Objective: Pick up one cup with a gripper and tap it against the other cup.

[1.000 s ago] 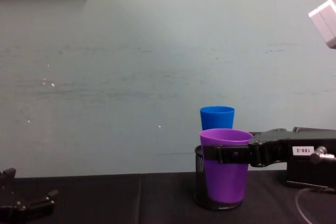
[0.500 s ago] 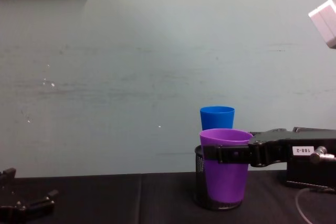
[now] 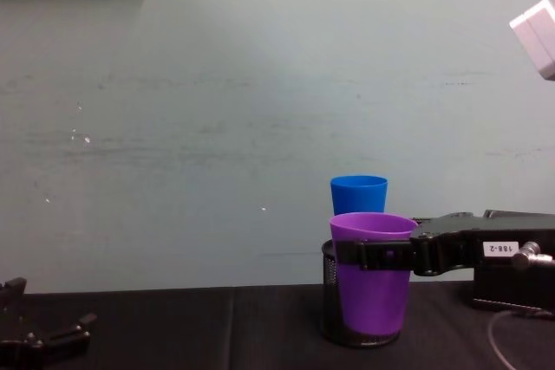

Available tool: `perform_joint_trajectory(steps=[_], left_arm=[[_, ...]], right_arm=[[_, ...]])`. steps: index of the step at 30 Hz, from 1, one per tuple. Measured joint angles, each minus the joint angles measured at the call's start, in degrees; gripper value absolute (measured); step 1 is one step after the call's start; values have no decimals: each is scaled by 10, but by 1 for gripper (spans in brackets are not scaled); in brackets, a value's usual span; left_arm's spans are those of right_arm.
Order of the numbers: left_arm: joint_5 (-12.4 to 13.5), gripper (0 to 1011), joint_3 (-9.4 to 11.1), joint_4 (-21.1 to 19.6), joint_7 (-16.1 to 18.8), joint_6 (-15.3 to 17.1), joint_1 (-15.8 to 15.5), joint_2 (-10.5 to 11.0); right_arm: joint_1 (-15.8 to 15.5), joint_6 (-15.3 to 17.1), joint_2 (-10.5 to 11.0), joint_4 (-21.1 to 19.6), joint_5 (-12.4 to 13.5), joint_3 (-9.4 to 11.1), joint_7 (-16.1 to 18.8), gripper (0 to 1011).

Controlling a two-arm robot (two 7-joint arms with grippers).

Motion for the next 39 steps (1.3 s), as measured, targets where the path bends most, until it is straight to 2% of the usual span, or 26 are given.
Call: perform_joint_trajectory(steps=[39], left_arm=[[0, 1000, 0, 0, 0, 0, 0, 0]], right_arm=[[0, 0, 0, 0, 0, 0, 0, 734]])
